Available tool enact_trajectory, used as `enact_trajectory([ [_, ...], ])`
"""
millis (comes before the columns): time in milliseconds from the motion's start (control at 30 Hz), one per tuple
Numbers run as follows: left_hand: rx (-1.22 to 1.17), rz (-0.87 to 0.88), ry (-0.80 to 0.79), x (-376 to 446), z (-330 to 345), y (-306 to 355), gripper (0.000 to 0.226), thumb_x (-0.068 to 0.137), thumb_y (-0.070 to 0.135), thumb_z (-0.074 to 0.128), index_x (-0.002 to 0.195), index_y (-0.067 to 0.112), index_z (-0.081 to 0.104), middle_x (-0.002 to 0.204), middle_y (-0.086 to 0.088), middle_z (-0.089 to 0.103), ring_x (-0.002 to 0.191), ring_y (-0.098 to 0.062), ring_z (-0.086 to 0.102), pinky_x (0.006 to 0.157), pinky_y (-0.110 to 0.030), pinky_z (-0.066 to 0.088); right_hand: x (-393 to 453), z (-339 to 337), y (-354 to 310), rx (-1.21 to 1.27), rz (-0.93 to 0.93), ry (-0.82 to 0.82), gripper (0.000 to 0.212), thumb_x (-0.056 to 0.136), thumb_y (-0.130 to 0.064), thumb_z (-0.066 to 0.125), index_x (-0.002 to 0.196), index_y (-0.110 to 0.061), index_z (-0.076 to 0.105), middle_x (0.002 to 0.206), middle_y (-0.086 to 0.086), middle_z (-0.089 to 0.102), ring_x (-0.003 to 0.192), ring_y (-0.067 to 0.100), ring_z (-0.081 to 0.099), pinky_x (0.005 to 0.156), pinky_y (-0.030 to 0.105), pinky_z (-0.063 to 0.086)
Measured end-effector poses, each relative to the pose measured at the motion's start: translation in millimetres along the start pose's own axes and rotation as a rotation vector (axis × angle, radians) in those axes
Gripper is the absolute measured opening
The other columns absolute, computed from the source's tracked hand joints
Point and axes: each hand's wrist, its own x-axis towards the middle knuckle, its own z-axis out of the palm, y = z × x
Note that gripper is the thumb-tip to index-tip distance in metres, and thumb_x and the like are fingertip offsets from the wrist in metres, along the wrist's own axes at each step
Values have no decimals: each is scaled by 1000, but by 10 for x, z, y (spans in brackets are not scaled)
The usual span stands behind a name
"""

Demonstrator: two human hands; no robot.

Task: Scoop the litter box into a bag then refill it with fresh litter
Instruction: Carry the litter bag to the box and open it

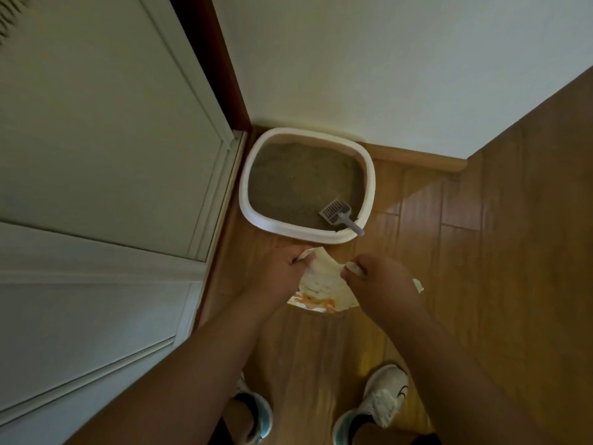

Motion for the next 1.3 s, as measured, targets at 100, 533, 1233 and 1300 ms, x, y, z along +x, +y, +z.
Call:
enact_trajectory([
  [100,-37,0,-6,278,156,-273,22,102,24,59,119,18,73,92,10,70,88,-7,66,60,-8,50,277,266,177,-17,-2,9,16,98,-34,62,94,-22,72,77,-8,63,71,6,58,64,28,49],
  [533,284,280,70,1389,255,-381,30,106,40,46,128,31,64,105,11,68,98,-8,62,86,-35,53,1407,555,476,-215,-303,241,19,100,-38,55,113,-25,59,102,-6,60,90,14,60,71,29,47],
  [1233,615,639,382,1689,202,-169,39,84,20,78,109,31,51,102,12,47,85,-6,48,68,-23,39,1580,146,711,-352,-305,278,25,90,-38,71,109,-31,55,127,-7,51,100,13,62,95,42,53],
  [1300,661,680,414,1652,267,-180,37,87,16,74,116,31,55,115,11,48,104,-10,47,79,-24,38,1568,123,726,-438,-272,256,28,90,-49,68,112,-33,62,134,-9,49,113,14,56,109,47,40],
])
